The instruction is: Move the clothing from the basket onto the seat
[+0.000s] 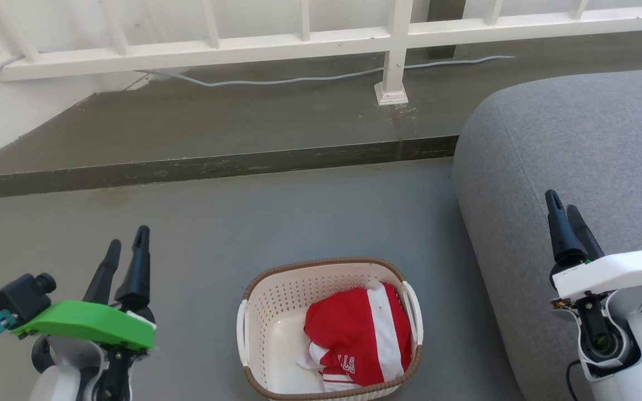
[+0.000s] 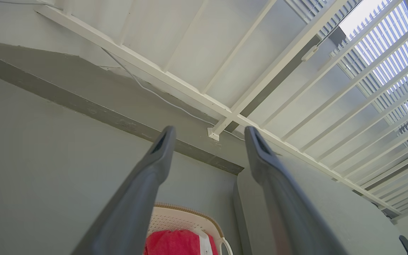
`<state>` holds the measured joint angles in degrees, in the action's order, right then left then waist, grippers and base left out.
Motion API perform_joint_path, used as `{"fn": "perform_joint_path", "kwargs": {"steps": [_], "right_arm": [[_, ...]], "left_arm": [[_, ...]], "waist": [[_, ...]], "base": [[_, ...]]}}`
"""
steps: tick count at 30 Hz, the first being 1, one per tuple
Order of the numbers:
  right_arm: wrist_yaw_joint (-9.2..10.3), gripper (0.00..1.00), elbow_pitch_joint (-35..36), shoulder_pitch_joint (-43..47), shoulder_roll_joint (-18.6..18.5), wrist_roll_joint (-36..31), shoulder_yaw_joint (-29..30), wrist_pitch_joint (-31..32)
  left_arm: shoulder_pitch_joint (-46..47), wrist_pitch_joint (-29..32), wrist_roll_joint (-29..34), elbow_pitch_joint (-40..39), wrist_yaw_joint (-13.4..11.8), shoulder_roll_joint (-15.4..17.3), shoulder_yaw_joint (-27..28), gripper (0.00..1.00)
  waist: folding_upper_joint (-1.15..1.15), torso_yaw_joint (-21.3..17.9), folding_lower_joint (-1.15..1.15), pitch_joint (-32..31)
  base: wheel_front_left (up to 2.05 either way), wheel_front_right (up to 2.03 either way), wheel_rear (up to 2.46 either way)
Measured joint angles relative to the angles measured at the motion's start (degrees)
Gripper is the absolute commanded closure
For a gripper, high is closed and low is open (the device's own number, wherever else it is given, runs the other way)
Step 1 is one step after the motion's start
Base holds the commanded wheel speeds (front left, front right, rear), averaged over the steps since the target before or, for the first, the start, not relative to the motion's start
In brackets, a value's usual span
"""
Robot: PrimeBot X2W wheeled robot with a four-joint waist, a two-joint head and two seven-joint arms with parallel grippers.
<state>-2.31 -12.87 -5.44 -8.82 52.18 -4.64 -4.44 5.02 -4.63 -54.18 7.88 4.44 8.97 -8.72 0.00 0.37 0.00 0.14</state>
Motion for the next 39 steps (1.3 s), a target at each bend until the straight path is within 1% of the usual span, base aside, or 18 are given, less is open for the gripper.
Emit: {"fn": "perform_joint_path", "kwargs": {"steps": [2, 14, 18, 19, 23, 25, 28, 29, 30, 33, 39], "right_arm": [[0.92, 0.00, 0.1, 0.0, -0.3, -2.7, -0.9, -0.6], [2.42, 0.00, 0.1, 0.0, -0.6, -12.2, -3.9, -2.9], [2.52, 0.00, -0.2, 0.0, -0.7, -15.1, -5.1, -3.6], [2.88, 0.00, -0.2, 0.0, -0.8, -15.9, -5.3, -3.6], [2.99, 0.00, -0.7, 0.0, -0.8, -19.0, -6.3, -4.5], [3.45, 0.00, -0.9, 0.0, -0.9, -20.6, -6.8, -4.9], [3.48, 0.00, -1.2, 0.0, -1.1, -21.9, -7.2, -5.3], [3.56, 0.00, -1.5, 0.0, -1.2, -23.5, -7.6, -5.8], [3.99, 0.00, -1.5, 0.0, -1.3, -24.4, -7.8, -6.0], [4.02, 0.00, -1.8, 0.0, -1.4, -25.6, -8.3, -6.4], [4.95, 0.00, -2.4, -0.1, -1.6, -29.3, -8.8, -7.5]], "left_arm": [[0.0, -0.5, 3.1, -1.0, -0.2, 0.1, -1.0, 0.00], [0.1, -2.7, 13.0, -2.8, -1.5, 0.8, -4.4, 0.00], [0.1, -3.6, 15.6, -2.8, -2.0, 0.9, -5.0, 0.00], [0.1, -3.8, 16.6, -2.8, -2.0, 1.0, -5.5, 0.00], [0.0, -4.5, 18.7, -2.7, -2.5, 1.0, -6.4, 0.00], [0.0, -4.8, 20.3, -2.6, -2.6, 1.0, -6.5, 0.00], [0.0, -5.2, 21.3, -2.3, -2.7, 1.1, -7.0, 0.00], [0.0, -5.7, 22.7, -2.1, -3.0, 1.1, -7.4, 0.00], [0.0, -5.9, 23.5, -2.0, -3.0, 1.1, -7.6, 0.00], [0.0, -6.3, 24.5, -1.8, -3.5, 1.1, -7.9, 0.00], [0.0, -7.5, 28.0, -1.2, -4.4, 1.2, -8.4, 0.00]], "waist": [[0.00, 0.0, 0.00, 0.0], [0.00, 0.1, 0.00, 0.1], [0.00, 0.2, 0.00, 0.1], [0.00, 0.2, 0.00, 0.1], [0.00, 0.2, 0.00, 0.0], [0.00, 0.2, 0.00, 0.0], [0.00, 0.2, 0.00, 0.0], [0.00, 0.2, 0.00, -0.1], [0.00, 0.2, 0.00, -0.1], [0.00, 0.2, 0.00, -0.1], [0.00, 0.1, 0.00, -0.1]], "base": [[0.00, 0.00, 0.00], [0.00, 0.00, 0.00], [0.00, 0.00, 0.00], [0.00, 0.00, 0.00], [0.00, 0.00, 0.00], [0.00, 0.00, 0.00], [0.00, 0.00, 0.00], [0.00, 0.00, 0.00], [0.00, 0.00, 0.00], [0.00, 0.00, 0.00], [0.00, 0.00, 0.00]]}}
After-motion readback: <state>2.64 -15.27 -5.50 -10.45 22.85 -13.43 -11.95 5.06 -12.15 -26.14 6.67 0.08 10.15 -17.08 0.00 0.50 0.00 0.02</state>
